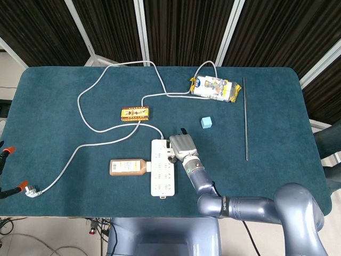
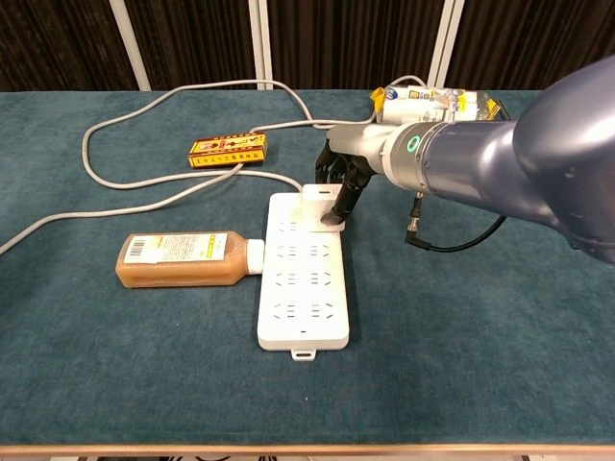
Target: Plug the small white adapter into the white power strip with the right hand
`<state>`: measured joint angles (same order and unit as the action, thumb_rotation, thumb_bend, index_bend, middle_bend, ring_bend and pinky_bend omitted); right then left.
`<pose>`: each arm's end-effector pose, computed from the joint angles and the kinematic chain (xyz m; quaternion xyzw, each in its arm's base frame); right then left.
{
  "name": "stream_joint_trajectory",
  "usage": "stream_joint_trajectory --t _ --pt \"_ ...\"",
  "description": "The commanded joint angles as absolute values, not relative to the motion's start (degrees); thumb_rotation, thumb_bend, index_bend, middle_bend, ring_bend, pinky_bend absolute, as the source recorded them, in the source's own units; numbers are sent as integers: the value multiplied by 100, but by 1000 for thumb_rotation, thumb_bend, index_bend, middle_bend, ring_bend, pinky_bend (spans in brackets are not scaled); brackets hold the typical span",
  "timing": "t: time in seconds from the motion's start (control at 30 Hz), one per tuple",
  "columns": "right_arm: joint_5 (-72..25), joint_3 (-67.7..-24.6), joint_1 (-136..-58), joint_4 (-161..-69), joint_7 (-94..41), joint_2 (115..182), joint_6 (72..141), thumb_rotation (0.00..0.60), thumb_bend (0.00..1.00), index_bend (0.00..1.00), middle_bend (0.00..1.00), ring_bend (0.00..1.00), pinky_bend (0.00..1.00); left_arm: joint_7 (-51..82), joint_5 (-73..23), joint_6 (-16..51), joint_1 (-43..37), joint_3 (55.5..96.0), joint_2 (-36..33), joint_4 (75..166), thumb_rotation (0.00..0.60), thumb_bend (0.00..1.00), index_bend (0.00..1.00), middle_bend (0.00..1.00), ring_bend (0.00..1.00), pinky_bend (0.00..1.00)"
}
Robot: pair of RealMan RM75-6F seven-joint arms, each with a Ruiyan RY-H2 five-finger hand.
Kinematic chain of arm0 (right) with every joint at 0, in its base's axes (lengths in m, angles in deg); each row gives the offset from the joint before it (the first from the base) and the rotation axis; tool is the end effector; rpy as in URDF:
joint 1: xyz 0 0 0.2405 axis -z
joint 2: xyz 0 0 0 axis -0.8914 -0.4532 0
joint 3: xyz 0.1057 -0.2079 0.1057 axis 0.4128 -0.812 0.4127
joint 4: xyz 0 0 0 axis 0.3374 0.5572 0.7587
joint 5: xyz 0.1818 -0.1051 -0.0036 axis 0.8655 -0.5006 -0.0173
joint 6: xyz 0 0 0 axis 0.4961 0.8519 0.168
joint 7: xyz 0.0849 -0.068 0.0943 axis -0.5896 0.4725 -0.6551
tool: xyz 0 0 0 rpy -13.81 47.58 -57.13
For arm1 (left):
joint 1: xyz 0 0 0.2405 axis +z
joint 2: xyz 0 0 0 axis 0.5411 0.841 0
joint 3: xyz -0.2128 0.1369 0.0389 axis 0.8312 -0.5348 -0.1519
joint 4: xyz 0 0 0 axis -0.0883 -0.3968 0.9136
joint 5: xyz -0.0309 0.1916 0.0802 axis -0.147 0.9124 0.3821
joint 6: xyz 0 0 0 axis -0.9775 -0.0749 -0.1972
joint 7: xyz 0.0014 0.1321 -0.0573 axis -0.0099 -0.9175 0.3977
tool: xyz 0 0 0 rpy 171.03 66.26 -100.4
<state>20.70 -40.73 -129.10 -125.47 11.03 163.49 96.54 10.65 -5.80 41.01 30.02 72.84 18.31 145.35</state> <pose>-0.0403 -0.3689 -0.0734 0.7230 -0.4936 0.2975 0.3809 -0.3087 0.1762 0.1747 -0.5488 -0.3847 -0.3765 0.6396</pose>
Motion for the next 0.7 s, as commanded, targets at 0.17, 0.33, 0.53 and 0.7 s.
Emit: stream_joint_trajectory --t 0.17,0.33,0.53,0.7 --pt "2051 -4065 -12911 -12533 1079 16364 9614 600 609 769 576 339 0 1069 -589 4107 3002 7292 1830 14534 600 91 185 0 0 0" --pt "2074 -4098 -12916 -12574 1102 16291 9506 600 609 620 526 322 0 1073 -597 4093 2998 7292 1832 14530 600 91 185 0 0 0" --pt "2200 -4125 -12950 -12618 1143 16211 9424 600 608 577 477 294 0 1068 -600 4097 3001 7291 1834 14536 600 90 184 0 0 0" --pt "2237 -4138 -12965 -12640 1135 16168 9403 600 609 546 447 272 0 1041 -605 4080 2992 7288 1824 14535 600 91 184 0 0 0"
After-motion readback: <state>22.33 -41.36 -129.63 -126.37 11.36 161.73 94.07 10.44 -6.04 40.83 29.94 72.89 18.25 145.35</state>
